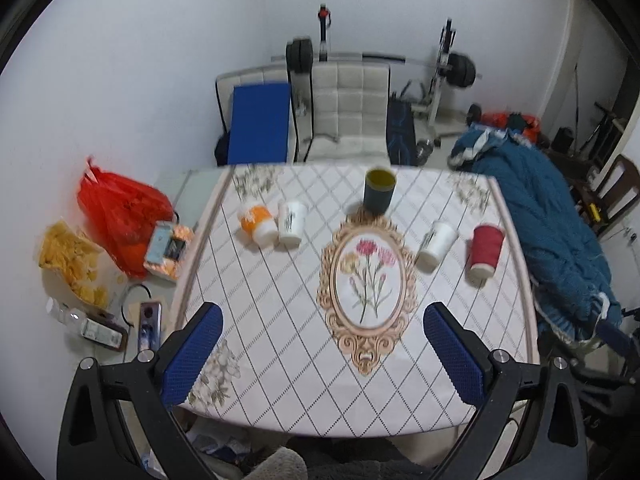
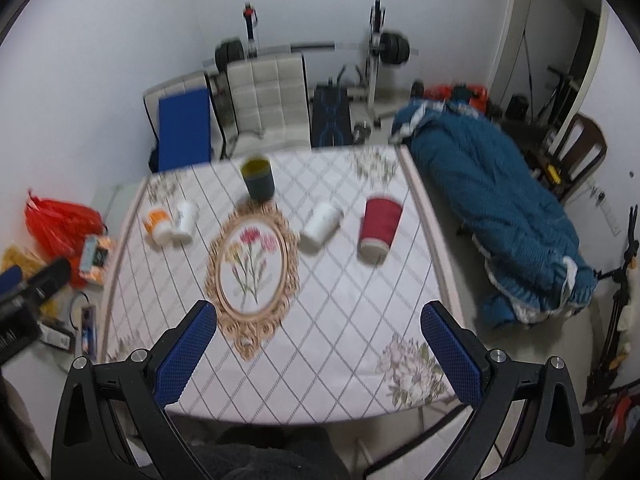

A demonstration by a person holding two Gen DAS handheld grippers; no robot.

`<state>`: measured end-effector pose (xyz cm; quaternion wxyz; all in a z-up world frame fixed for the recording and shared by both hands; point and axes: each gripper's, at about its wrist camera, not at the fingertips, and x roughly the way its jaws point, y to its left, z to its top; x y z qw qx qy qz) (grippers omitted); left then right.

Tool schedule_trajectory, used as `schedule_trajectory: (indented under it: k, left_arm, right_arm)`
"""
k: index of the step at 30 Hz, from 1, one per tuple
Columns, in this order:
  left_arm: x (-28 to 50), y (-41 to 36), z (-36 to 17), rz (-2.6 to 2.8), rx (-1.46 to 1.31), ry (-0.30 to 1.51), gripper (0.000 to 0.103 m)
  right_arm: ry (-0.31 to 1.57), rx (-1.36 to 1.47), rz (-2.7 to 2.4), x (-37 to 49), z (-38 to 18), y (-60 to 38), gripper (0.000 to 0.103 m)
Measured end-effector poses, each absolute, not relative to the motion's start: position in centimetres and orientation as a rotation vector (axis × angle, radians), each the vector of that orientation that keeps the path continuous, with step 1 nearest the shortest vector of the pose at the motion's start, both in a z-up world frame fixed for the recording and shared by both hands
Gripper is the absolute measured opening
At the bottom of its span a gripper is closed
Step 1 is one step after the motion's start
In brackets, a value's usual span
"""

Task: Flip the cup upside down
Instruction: 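Reach the left tool to the dark green cup and grasp its rim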

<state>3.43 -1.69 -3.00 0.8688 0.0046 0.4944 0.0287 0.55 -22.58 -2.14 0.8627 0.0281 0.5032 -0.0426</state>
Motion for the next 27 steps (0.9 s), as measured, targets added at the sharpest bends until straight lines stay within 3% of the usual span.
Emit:
schedule_trajectory:
  k: [12,27]
  left_arm:
    - [7.2,-3.5,-14.9,0.093,0.039,1.191,0.103]
    - [19.6,-3.9,-21.5,0.044,0.048,1.178,0.103]
  right_arm:
    - [1.316,0.072,-0.061,3.3,-19.5,-26.7,0.103]
    - [1.512,0.155,-0.223,8.8,-30.8,-28.4,0.103]
